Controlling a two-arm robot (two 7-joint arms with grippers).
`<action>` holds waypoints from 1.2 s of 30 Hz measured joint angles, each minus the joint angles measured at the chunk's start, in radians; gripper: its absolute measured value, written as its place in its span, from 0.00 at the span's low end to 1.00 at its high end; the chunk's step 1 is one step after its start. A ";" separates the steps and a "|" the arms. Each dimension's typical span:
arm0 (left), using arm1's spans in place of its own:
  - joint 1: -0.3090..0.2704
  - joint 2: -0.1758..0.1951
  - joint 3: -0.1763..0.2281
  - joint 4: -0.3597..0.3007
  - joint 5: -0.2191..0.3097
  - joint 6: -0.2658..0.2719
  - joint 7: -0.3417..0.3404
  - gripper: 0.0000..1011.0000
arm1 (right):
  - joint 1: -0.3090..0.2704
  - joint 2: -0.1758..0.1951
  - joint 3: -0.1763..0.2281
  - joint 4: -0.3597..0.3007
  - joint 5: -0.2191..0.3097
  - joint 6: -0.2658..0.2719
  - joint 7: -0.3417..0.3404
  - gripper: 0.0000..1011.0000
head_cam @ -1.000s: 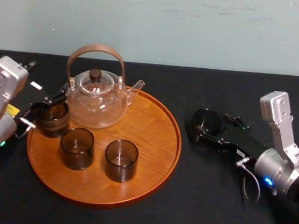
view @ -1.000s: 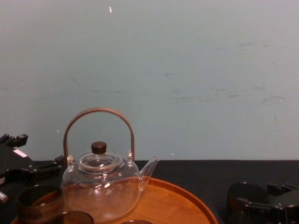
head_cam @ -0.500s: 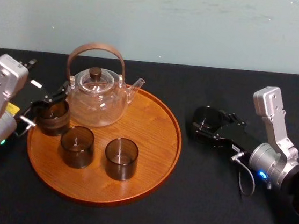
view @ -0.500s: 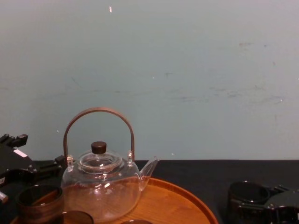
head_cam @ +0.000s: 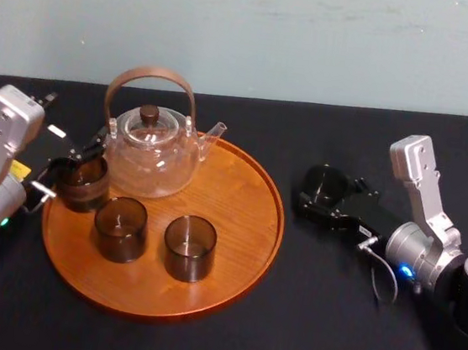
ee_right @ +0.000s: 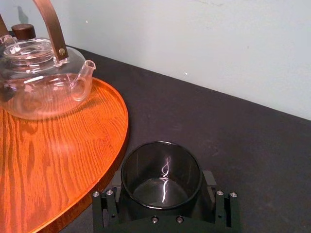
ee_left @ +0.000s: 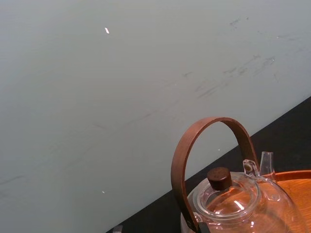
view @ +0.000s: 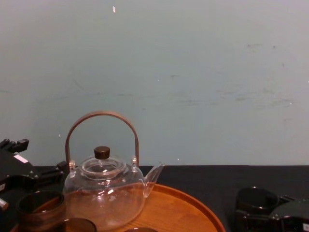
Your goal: Pick up the glass from the table and place it on the tray.
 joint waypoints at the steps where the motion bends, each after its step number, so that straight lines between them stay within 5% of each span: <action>1: 0.000 0.000 0.000 0.000 0.000 0.000 0.000 0.99 | 0.002 -0.001 -0.001 0.003 -0.001 0.000 0.001 0.99; 36: 0.000 0.000 0.000 0.000 0.000 0.000 0.000 0.99 | 0.007 -0.003 -0.005 0.010 -0.008 -0.004 0.000 0.89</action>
